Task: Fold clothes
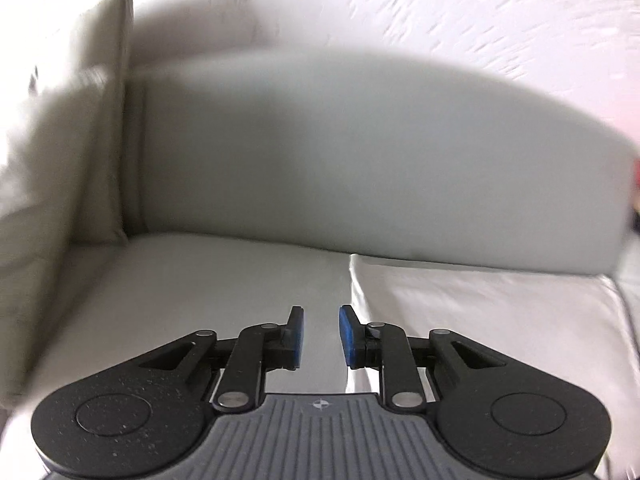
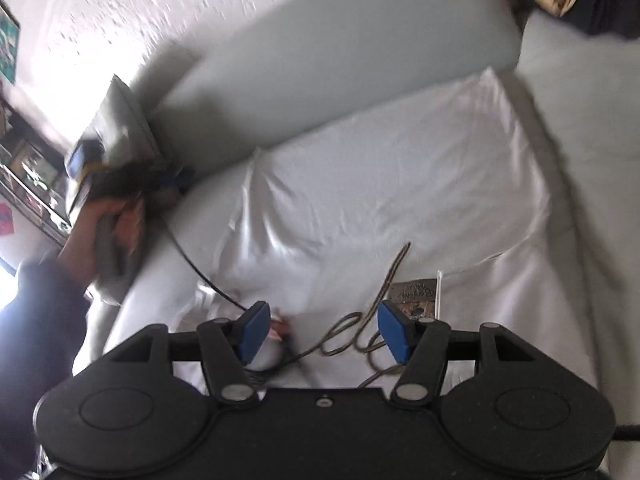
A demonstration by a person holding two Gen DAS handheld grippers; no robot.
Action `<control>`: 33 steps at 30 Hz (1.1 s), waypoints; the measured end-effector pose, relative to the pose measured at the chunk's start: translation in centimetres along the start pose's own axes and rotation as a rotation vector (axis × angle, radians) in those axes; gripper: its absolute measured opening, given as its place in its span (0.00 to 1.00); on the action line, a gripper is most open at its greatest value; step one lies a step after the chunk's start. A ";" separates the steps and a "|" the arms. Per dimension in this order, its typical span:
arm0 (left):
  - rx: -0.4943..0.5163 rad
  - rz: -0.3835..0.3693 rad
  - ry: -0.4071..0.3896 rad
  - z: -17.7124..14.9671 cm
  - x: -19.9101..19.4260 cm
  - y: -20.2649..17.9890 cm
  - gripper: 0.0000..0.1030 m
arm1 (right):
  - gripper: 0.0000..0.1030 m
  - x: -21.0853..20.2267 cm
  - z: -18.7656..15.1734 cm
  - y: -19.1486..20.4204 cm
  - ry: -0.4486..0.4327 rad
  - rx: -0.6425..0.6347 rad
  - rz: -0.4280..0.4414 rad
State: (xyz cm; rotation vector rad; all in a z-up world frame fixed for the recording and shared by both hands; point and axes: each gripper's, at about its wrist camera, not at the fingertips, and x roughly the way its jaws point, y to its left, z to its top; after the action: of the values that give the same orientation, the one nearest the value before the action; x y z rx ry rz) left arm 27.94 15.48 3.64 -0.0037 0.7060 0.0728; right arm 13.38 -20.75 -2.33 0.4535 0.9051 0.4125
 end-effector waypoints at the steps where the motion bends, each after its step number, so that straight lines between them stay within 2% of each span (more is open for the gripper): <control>1: 0.031 -0.010 -0.007 -0.3 -2.7 -0.1 0.21 | 0.57 -1.5 -0.1 0.3 -0.018 0.000 -0.005; 3: 0.106 -0.032 0.038 -1.7 -6.5 -0.9 0.26 | 0.58 -4.7 -0.4 0.8 -0.056 -0.002 -0.017; 6: 0.090 -0.078 0.158 -5.1 -9.9 -0.4 0.26 | 0.62 -9.8 -1.4 1.6 -0.114 0.006 -0.009; 9: -0.043 -0.129 0.246 -10.2 -11.1 2.7 0.26 | 0.67 -13.5 -3.0 1.9 -0.147 0.023 0.026; 11: -0.129 -0.112 0.303 -13.3 -10.7 3.6 0.23 | 0.69 -14.2 -4.2 1.8 -0.126 0.046 0.049; 12: -0.172 -0.106 0.312 -14.6 -10.5 3.9 0.20 | 0.69 -14.0 -4.9 1.6 -0.098 0.068 0.057; 15: -0.250 -0.074 0.337 -17.3 -9.6 4.2 0.21 | 0.69 -11.2 -7.0 1.0 -0.024 0.113 0.067; 17: -0.303 -0.069 0.361 -18.8 -8.2 5.8 0.22 | 0.68 -8.8 -7.8 0.9 -0.014 0.084 0.009; 19: -0.407 -0.097 0.365 -19.0 -7.6 7.2 0.17 | 0.67 -6.4 -8.6 0.7 -0.004 0.055 -0.048; 21: -0.496 -0.132 0.373 -19.4 -7.3 8.2 0.17 | 0.67 -4.6 -9.0 0.2 0.004 0.036 -0.104; 25: -0.573 -0.177 0.363 -20.3 -9.1 8.4 0.20 | 0.66 -2.4 -10.5 -2.0 0.044 0.113 -0.134; 29: -0.652 -0.243 0.338 -21.5 -9.8 9.1 0.20 | 0.67 -2.3 -10.9 -1.4 0.043 0.060 -0.146; 33: -0.673 -0.247 0.352 -21.9 -10.0 9.3 0.10 | 0.70 -2.2 -11.1 -1.0 0.038 0.028 -0.153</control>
State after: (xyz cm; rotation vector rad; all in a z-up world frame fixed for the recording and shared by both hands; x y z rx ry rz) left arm 5.55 23.52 -6.35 -0.7625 0.9987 0.0706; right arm 3.16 -20.49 -7.38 0.4000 0.9765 0.2703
